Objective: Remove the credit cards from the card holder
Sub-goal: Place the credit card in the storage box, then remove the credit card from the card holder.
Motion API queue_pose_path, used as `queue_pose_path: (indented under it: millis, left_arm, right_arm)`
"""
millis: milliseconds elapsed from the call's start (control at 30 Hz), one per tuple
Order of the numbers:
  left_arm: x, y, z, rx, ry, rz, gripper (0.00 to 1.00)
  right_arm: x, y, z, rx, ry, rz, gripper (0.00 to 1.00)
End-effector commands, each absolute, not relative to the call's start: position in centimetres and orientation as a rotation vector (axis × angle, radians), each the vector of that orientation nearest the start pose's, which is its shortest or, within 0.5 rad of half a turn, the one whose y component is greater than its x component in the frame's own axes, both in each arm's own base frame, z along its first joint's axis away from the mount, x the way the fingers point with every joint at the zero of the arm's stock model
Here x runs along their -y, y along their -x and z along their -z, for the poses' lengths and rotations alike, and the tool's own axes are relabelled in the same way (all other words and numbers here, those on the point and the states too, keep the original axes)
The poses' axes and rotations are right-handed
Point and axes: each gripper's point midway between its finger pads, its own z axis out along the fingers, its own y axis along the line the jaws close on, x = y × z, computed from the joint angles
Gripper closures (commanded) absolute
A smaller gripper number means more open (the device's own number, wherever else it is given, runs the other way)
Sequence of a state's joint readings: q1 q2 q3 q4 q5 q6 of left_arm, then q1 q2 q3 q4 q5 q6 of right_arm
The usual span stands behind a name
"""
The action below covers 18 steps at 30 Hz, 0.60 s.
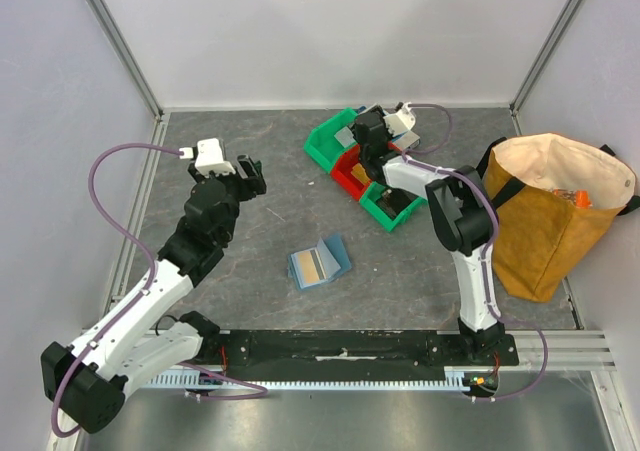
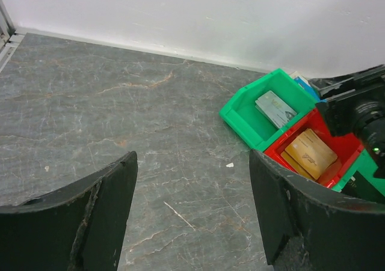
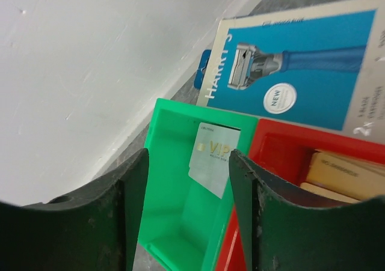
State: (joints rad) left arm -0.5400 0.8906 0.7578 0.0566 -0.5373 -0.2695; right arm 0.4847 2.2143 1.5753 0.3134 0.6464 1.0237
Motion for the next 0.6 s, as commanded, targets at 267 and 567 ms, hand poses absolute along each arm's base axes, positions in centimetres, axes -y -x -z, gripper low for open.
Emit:
queue_pose_path:
  millis: [267,567]
  left_arm:
    - [14.4,-33.1,-26.6,-1.79,0.135,0.356,0.19]
    - [17.4,-29.6,-23.0,-2.017,0.092,0.562,0.23]
  right_arm:
    - [-24.1,-49.6,-21.0,-1.809,-0.335,-0.554,0.18]
    - [-32.4,-35.2,-20.6,-1.98,0.325,-0.849,0.34]
